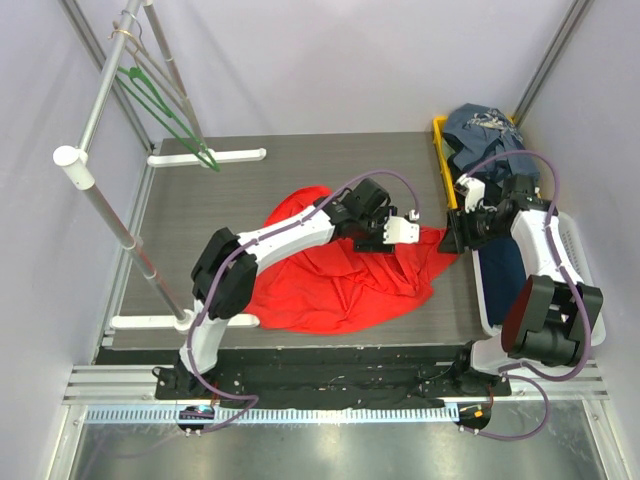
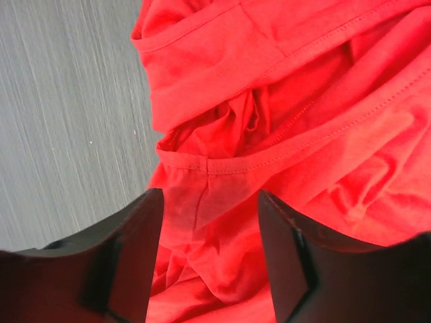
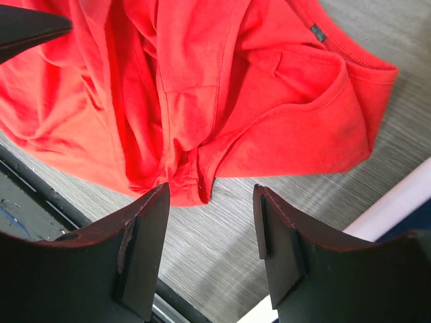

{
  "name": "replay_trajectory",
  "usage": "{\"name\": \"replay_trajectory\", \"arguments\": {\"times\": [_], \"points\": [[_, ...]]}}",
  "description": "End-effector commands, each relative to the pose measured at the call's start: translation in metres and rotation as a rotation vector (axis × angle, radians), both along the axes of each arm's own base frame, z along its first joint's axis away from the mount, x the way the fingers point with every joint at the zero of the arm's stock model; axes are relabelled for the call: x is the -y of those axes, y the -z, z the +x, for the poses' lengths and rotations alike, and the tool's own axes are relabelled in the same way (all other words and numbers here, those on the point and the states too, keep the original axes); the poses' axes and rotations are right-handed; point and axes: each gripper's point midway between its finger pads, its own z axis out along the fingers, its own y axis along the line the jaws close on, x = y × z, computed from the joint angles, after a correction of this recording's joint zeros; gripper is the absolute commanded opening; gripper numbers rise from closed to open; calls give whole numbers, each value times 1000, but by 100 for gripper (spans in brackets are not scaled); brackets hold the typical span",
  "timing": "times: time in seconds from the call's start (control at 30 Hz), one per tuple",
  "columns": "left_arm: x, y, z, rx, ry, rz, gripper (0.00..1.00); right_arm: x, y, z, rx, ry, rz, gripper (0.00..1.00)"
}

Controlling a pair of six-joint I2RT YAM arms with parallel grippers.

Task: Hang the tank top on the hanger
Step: Adjust the tank top at the center of the board.

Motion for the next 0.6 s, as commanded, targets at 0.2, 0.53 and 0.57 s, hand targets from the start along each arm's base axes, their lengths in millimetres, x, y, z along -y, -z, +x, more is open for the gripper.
{"name": "replay_trajectory", "arguments": {"times": [0.2, 0.53, 0.57], "points": [[14, 3, 13, 35, 39, -10, 46, -8, -22, 2, 81, -14, 61, 59], [14, 0, 27, 73, -8, -22, 0, -12, -22, -1, 71, -24, 84, 57], [14, -5, 29, 80, -14, -33, 0, -12, -21, -1, 71, -25, 82, 57]]}}
